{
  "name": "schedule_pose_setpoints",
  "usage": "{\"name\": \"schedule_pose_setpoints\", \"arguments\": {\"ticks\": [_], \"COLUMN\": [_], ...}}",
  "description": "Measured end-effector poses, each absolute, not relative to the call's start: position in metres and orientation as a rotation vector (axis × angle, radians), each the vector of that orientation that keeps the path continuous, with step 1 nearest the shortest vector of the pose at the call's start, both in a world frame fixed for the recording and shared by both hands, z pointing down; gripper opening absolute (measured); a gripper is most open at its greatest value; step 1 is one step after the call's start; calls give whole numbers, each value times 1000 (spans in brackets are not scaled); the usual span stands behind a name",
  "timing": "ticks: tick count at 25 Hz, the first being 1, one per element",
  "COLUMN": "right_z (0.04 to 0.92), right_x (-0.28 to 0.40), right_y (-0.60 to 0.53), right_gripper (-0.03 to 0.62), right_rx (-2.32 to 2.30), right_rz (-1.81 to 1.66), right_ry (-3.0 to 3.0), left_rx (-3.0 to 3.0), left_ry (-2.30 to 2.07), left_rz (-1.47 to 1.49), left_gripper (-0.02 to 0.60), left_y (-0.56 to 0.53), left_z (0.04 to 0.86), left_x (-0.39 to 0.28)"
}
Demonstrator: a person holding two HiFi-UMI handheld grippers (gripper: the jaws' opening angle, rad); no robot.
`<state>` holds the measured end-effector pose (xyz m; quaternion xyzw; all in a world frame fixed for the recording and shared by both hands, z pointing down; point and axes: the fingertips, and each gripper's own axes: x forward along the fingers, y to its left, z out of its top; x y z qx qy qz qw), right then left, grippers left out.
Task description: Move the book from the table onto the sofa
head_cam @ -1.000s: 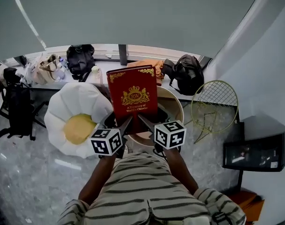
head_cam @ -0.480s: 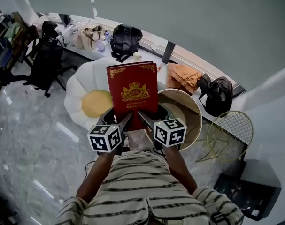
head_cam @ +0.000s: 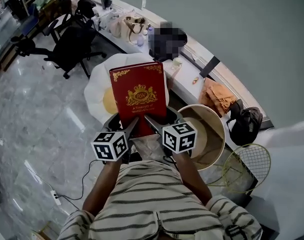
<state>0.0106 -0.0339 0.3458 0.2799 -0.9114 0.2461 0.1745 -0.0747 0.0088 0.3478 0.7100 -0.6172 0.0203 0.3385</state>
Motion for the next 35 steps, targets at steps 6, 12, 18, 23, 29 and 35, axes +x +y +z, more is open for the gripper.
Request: {"name": "schedule_pose_setpoints", "arguments": {"ticks": [6, 12, 18, 23, 29, 35], "right_z": [352, 364, 369, 381, 399, 429], "right_x": [-68, -122, -163, -171, -175, -162], "right_y": [-38, -52, -71, -80, -96, -115], "right_gripper": [370, 370, 370, 370, 370, 370], "right_rx": [681, 612, 581, 571, 531, 487], "right_rz": [674, 658, 658, 663, 683, 703], "right_ry": [-2570, -2552, -2518, -2498, -2476, -2407], "left_rx": [1764, 1709, 1669, 1652, 1613, 1526], "left_ry": [-1659, -1686, -1673, -1669, -1672, -1637], "left_rz": [5, -27, -51, -53, -45, -59], "left_gripper": [324, 324, 324, 324, 324, 324], "left_y": [11, 1, -16, -25, -38, -55], "left_z": [355, 368, 375, 387, 405, 436], "left_x": [-149, -201, -241, -248, -250, -235]}}
